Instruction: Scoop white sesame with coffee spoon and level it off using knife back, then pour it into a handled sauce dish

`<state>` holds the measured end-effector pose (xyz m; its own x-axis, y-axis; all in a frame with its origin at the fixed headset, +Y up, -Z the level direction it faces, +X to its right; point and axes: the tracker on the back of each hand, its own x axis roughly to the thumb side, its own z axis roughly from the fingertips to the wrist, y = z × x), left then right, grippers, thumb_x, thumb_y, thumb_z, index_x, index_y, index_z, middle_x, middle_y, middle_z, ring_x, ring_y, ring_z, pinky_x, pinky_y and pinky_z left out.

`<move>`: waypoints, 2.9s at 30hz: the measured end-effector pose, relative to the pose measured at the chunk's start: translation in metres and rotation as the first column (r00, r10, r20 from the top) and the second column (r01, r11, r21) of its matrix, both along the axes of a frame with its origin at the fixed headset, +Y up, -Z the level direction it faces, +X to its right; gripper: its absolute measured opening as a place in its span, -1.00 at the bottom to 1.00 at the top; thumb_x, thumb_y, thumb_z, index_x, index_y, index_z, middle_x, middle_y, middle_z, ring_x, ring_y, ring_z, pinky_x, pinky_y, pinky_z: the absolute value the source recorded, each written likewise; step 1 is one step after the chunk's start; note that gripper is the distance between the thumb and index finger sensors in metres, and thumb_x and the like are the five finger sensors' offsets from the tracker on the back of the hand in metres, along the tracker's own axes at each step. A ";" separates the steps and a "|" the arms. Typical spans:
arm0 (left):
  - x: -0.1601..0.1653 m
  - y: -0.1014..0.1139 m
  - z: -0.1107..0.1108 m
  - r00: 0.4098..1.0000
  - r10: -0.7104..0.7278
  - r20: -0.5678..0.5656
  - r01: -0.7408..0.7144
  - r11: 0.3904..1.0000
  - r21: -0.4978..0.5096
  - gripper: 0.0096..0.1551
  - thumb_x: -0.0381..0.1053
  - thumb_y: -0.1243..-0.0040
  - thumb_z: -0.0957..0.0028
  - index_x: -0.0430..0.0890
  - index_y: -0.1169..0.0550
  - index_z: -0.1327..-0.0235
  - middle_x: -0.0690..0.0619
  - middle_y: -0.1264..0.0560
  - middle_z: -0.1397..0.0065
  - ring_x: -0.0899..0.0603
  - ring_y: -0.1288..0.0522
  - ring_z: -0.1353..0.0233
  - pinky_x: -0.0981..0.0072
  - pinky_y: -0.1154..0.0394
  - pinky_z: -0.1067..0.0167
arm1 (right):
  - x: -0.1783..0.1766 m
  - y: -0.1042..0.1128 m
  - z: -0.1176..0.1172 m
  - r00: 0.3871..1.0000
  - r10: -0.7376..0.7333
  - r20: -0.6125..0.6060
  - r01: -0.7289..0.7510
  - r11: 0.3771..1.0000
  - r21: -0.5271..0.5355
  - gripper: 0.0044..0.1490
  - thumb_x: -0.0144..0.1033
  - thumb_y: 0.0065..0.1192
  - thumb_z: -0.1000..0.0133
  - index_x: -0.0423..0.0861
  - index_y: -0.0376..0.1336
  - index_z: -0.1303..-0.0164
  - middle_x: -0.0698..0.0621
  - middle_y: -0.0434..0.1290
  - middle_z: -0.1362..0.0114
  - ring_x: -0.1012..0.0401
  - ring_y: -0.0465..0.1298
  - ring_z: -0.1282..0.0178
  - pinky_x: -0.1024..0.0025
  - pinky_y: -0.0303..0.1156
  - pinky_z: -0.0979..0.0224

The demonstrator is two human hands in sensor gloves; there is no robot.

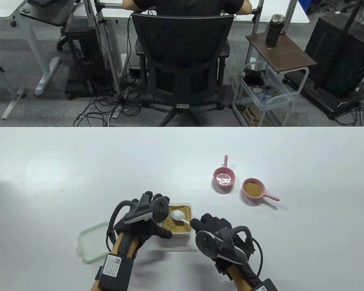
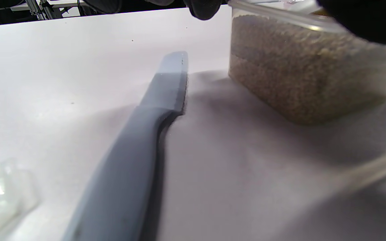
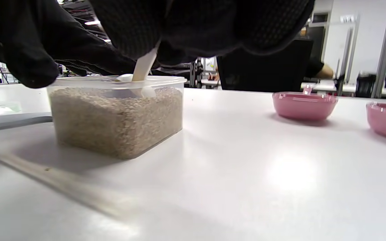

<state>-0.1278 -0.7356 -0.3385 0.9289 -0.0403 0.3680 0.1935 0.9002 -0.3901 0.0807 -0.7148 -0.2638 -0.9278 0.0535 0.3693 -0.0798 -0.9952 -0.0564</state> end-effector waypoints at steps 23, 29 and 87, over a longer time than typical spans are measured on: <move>0.008 0.005 0.000 0.997 -0.081 0.009 0.081 0.996 -0.026 0.41 0.57 -0.08 0.35 0.07 0.10 -0.77 0.04 -0.02 -0.87 -0.27 0.04 -0.80 -0.28 -0.08 -0.61 | 0.043 -0.040 -0.030 0.661 -0.511 0.550 0.749 0.495 -0.440 -0.52 -0.32 0.29 -0.23 -0.24 0.51 -0.26 -0.11 0.63 0.06 0.32 0.56 0.47 0.22 0.60 0.10; 0.004 0.005 0.005 1.000 -0.020 0.011 0.020 1.000 -0.002 0.39 0.58 -0.07 0.28 0.06 0.11 -0.77 0.00 0.01 -0.87 -0.28 0.07 -0.79 -0.27 -0.04 -0.61 | 0.051 -0.046 -0.031 0.592 -0.548 0.590 0.806 0.405 -0.432 -0.52 -0.33 0.28 -0.24 -0.24 0.51 -0.27 -0.11 0.63 0.05 0.31 0.56 0.46 0.21 0.59 0.09; -0.007 0.016 0.084 0.932 0.360 -0.047 -0.301 0.839 0.453 -0.50 0.21 -0.11 -0.21 0.00 -0.48 -0.30 0.04 -0.62 -0.15 -0.08 -0.64 -0.10 -0.05 -0.51 -0.28 | 0.067 -0.036 -0.025 0.532 -0.631 0.565 0.846 0.365 -0.388 -0.52 -0.32 0.26 -0.26 -0.21 0.49 -0.30 -0.11 0.61 0.02 0.29 0.56 0.42 0.19 0.57 0.05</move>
<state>-0.1351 -0.7196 -0.2544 0.9522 0.1504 0.2658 -0.1699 0.9841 0.0517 0.1472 -0.7508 -0.2887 -0.4338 0.8577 -0.2761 -0.8867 -0.3519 0.3000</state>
